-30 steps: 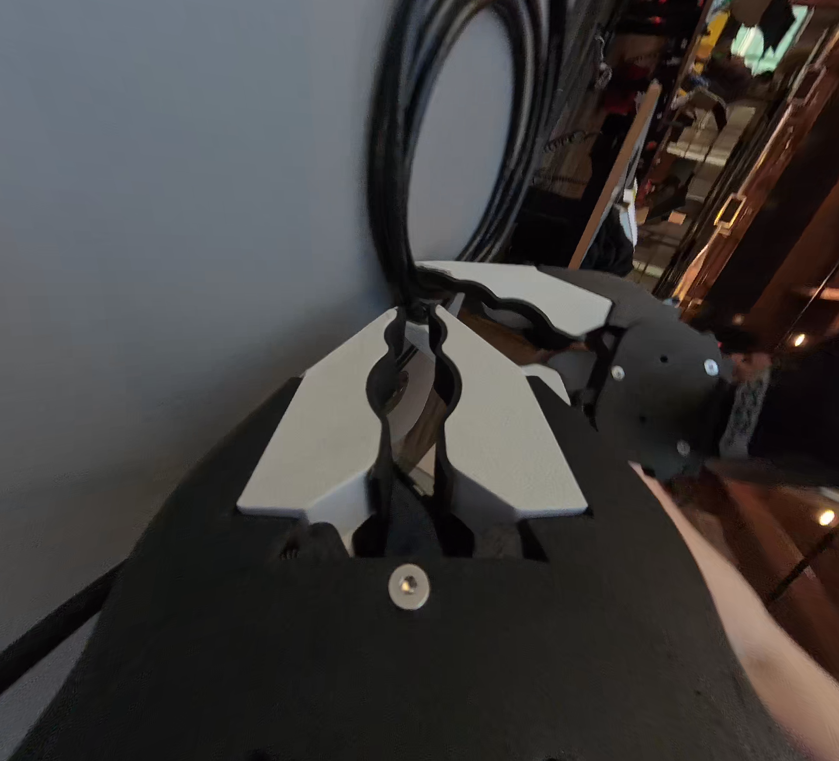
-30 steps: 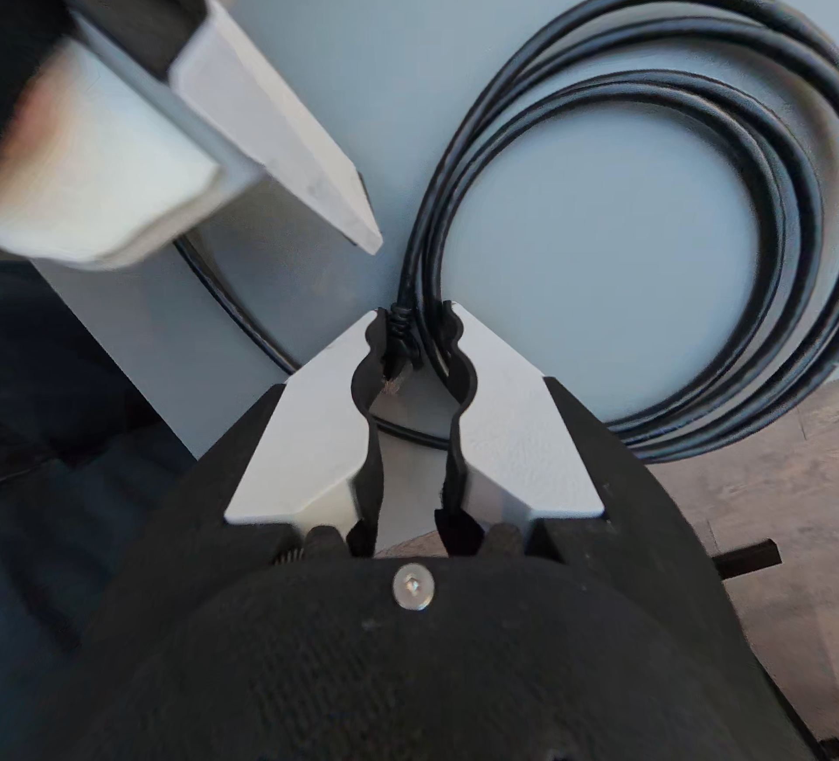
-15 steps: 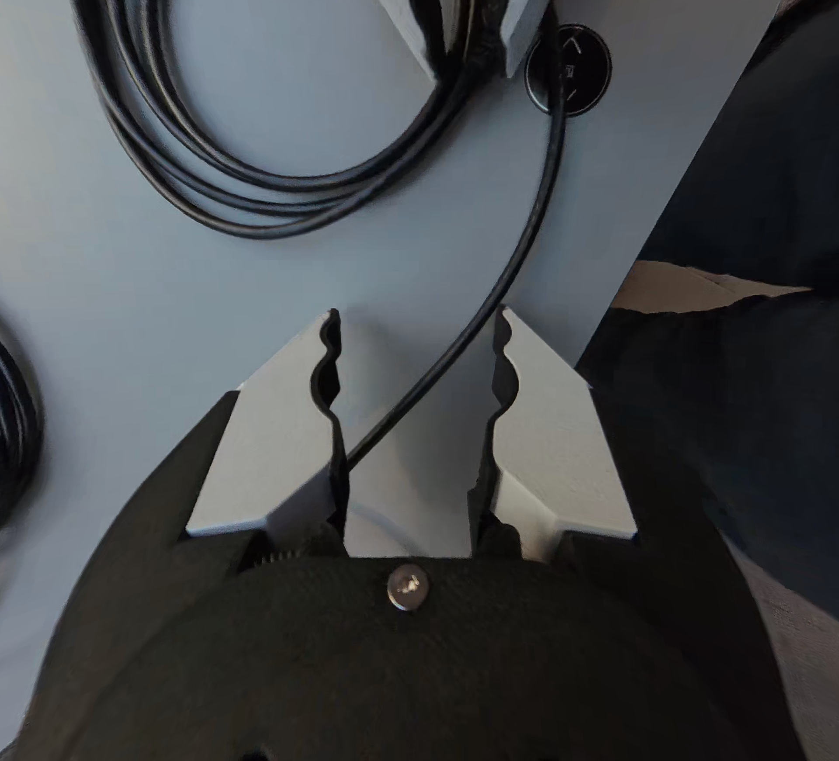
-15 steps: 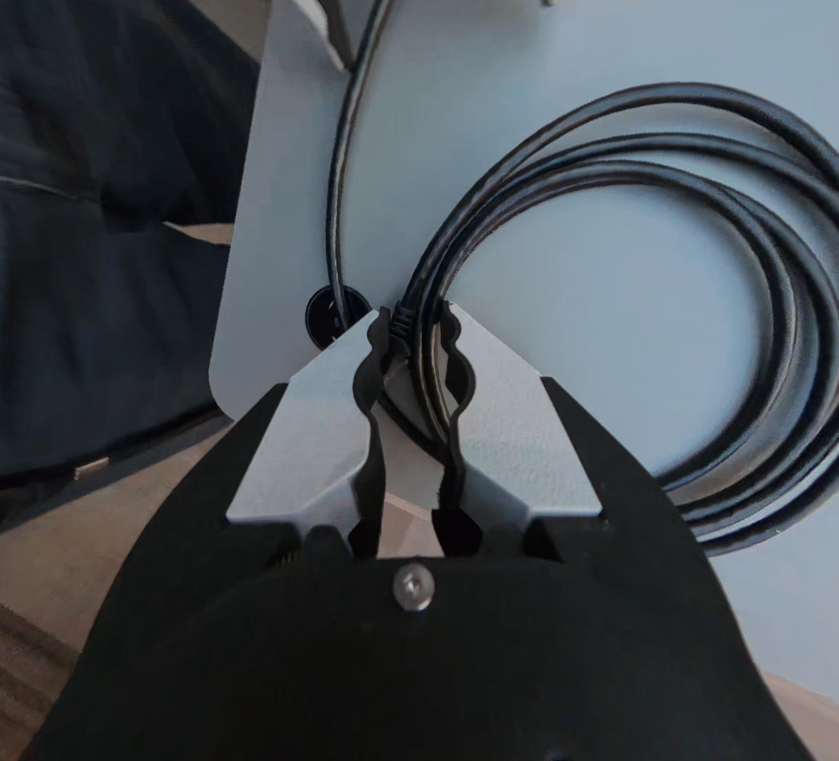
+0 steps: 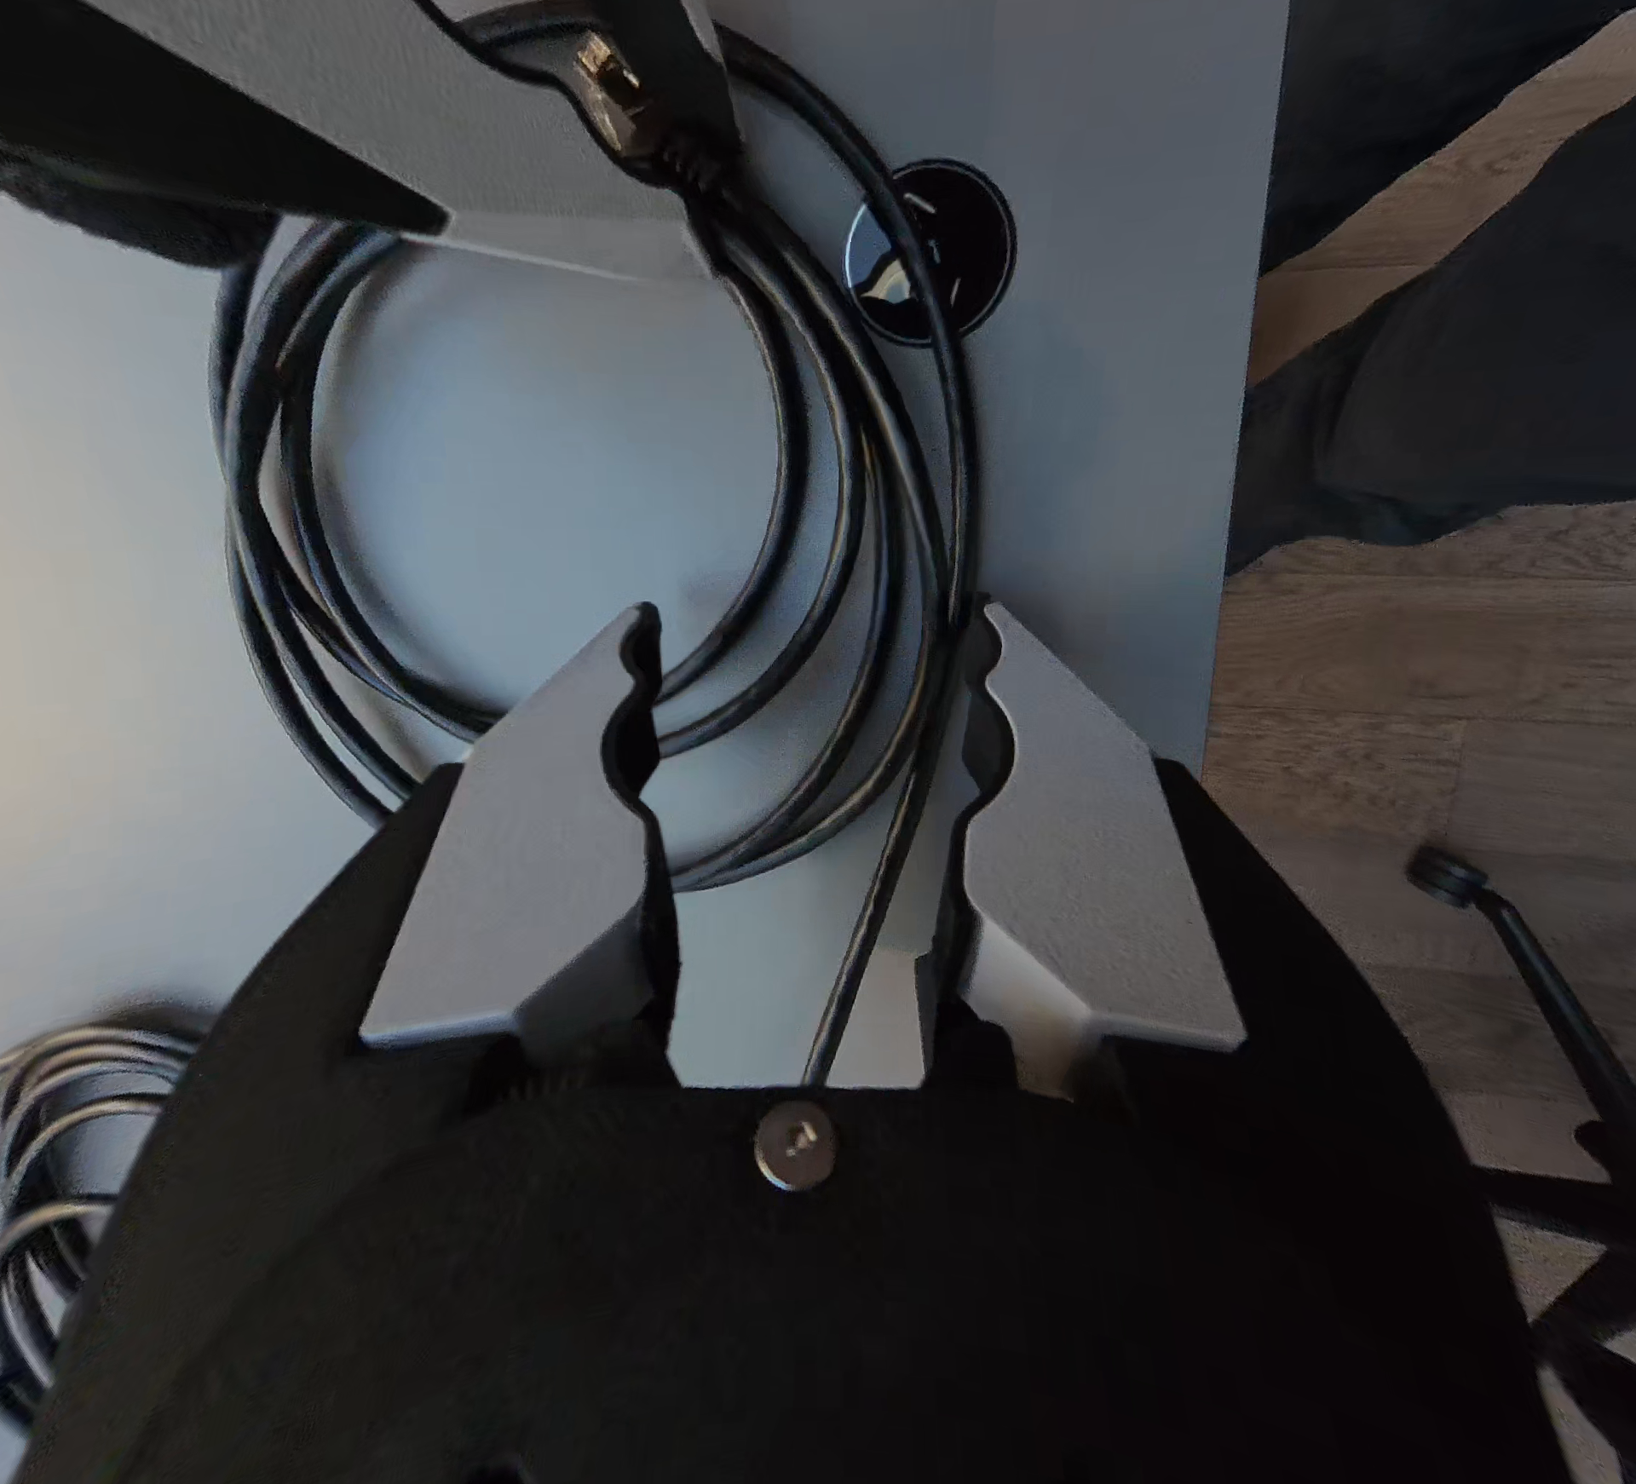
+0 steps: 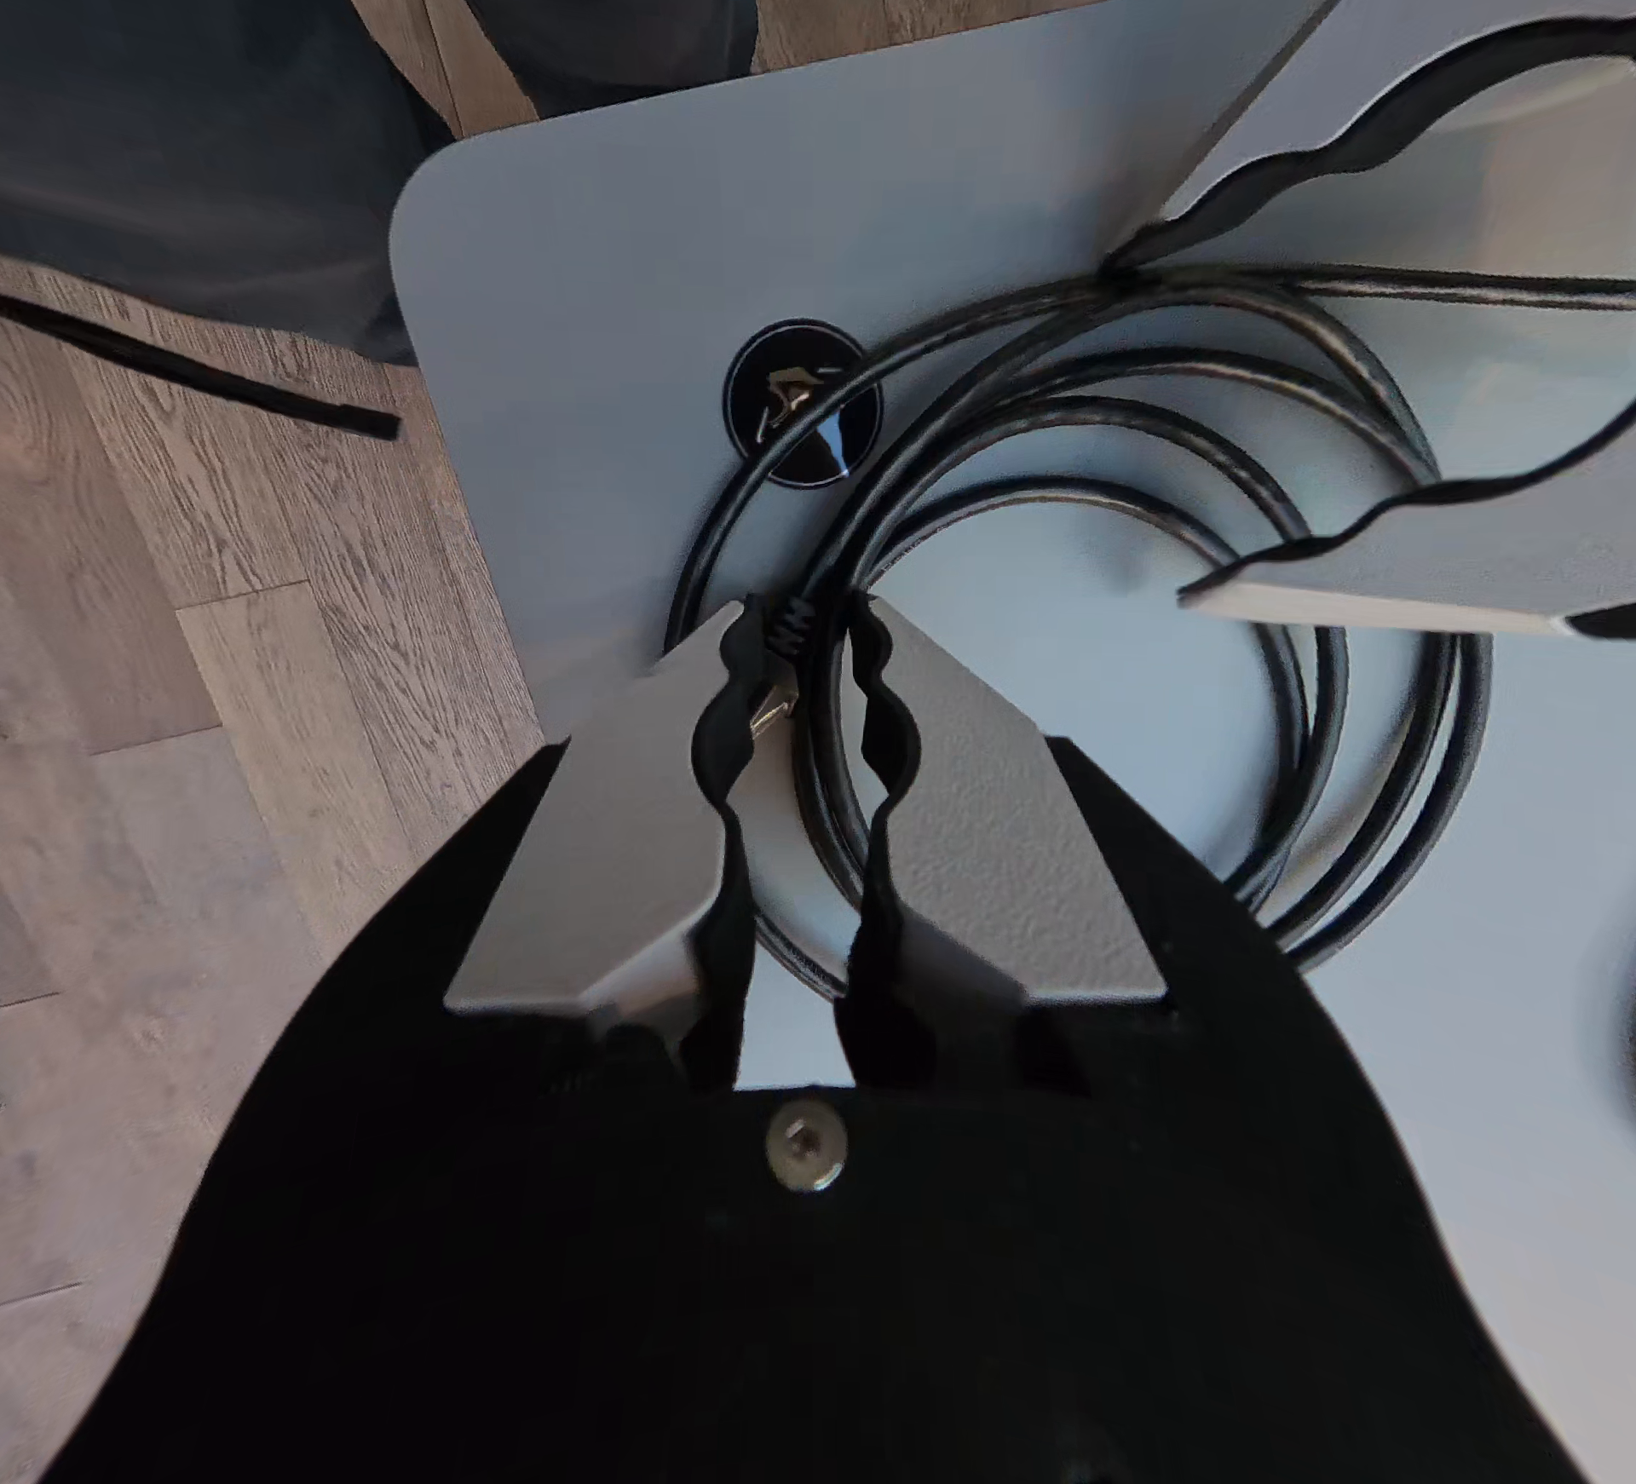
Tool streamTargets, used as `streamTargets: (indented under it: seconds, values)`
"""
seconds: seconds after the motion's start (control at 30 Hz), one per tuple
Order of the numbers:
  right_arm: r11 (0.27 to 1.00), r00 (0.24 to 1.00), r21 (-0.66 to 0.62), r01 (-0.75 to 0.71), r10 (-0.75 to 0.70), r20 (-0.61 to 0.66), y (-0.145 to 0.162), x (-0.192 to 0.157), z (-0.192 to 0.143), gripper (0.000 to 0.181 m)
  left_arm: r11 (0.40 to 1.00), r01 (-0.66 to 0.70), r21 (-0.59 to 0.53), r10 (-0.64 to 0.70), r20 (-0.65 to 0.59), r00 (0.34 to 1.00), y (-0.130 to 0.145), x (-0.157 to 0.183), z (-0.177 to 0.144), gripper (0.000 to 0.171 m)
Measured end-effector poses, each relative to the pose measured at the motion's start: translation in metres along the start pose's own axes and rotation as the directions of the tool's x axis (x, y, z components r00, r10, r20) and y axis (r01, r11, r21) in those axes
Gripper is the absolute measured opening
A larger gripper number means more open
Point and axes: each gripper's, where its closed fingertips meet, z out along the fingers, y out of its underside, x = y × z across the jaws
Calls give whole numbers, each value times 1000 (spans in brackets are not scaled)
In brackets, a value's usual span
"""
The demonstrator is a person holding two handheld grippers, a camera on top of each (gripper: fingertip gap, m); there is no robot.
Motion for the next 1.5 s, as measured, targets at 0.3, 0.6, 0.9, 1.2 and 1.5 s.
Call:
streamTargets:
  seconds: [0.3,0.6,0.9,1.2,1.5]
  values:
    - [967,964,3,-255,255,-74,1,3,-10,21,999,-15,42,21,-151,988,-11,13,6,14]
    - [-546,-589,709,-445,776,228,60,-37,-88,57,956,280,87,-275,-71,959,-49,-4,24,8]
    - [-766,-857,617,-180,431,284,41,-61,-51,93,846,531,43,-533,45,845,-75,-19,38,9]
    - [-775,-911,631,-34,284,300,56,-61,-26,80,699,703,128,-715,117,689,-93,-27,46,9]
    - [-856,-923,477,-200,327,201,66,-50,-19,17,568,792,226,-823,136,551,-108,-34,52,10]
